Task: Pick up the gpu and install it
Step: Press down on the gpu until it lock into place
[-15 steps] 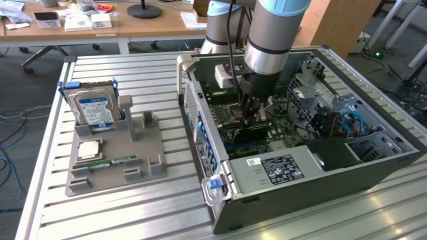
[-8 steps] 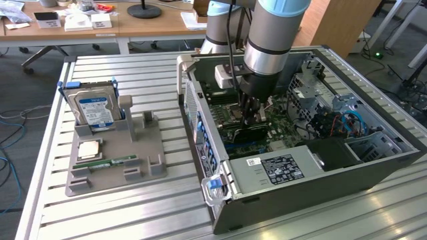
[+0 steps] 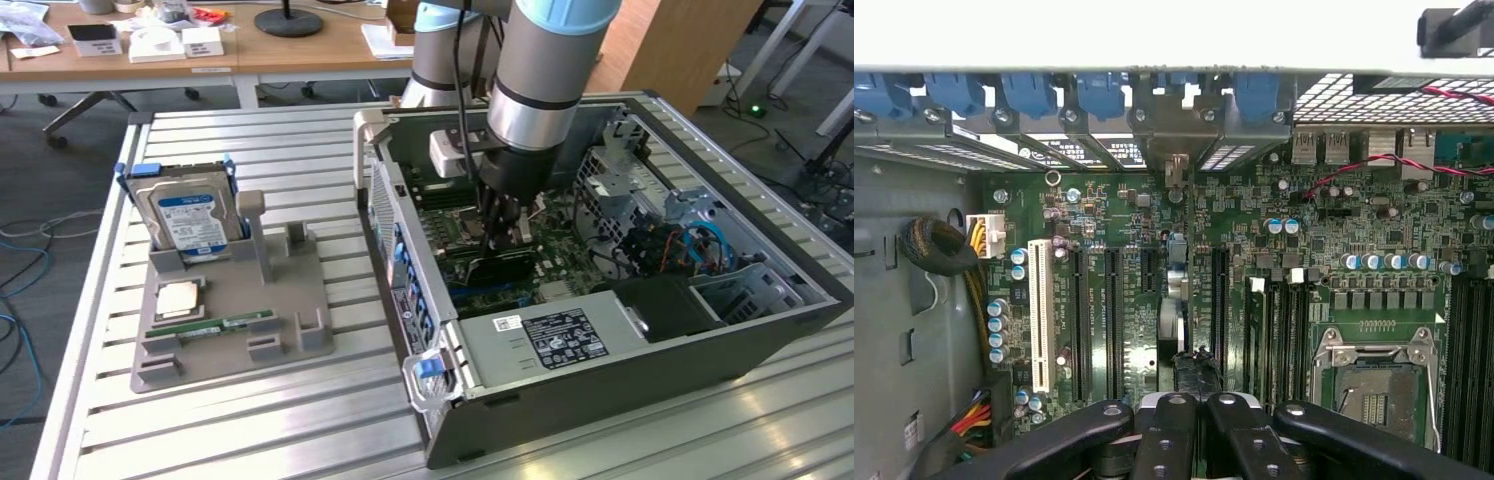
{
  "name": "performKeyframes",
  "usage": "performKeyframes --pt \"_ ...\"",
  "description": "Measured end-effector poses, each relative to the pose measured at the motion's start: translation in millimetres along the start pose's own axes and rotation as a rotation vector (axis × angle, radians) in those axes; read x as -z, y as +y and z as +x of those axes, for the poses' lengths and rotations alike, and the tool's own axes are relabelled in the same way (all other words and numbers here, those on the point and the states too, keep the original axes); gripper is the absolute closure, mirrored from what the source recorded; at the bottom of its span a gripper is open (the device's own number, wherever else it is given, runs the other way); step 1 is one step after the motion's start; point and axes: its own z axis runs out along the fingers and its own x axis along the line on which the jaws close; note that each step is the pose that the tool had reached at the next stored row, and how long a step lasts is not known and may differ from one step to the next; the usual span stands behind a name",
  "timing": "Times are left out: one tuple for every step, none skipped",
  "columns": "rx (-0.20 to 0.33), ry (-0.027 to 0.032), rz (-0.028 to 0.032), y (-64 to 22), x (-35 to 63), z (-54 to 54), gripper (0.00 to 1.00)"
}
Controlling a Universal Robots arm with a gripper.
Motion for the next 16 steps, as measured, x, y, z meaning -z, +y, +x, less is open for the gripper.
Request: performKeyframes --pt "0.0 -0.0001 0.0 0.0 0.0 0.0 0.89" --pt "0.0 -0.0001 0.0 0.0 0.0 0.0 0.89" --pt "0.0 -0.0001 0.0 0.0 0.0 0.0 0.89" --pt "0.0 -0.0001 0.0001 0.0 -0.1 0.0 0.89" --pt "0.0 -0.0001 0.0 0.0 0.0 0.0 0.89" --pt "0.0 -0.0001 0.0 0.0 0.0 0.0 0.89" --pt "0.0 0.0 -0.0001 0.0 0.0 0.0 0.89" --pt "0.0 0.0 0.0 0.0 -0.2 0.0 0.89" --pt "0.0 0.0 0.0 0.0 -0.4 0.0 0.89" --pt "0.0 0.0 0.0 0.0 -0.4 0.0 0.89" --pt "0.0 0.0 0.0 0.0 -0.4 0.0 0.89" --pt "0.0 0.0001 0.0 0.0 -0.4 0.0 0.89" --pt "0.0 -0.0001 0.0 0.0 -0.5 0.0 0.89" --pt "0.0 -0.0001 0.0 0.0 -0.5 0.0 0.89" --pt "0.0 -0.0001 0.0 0.0 -0.5 0.0 0.89" --pt "0.0 -0.0001 0.0 0.0 -0.5 0.0 0.89"
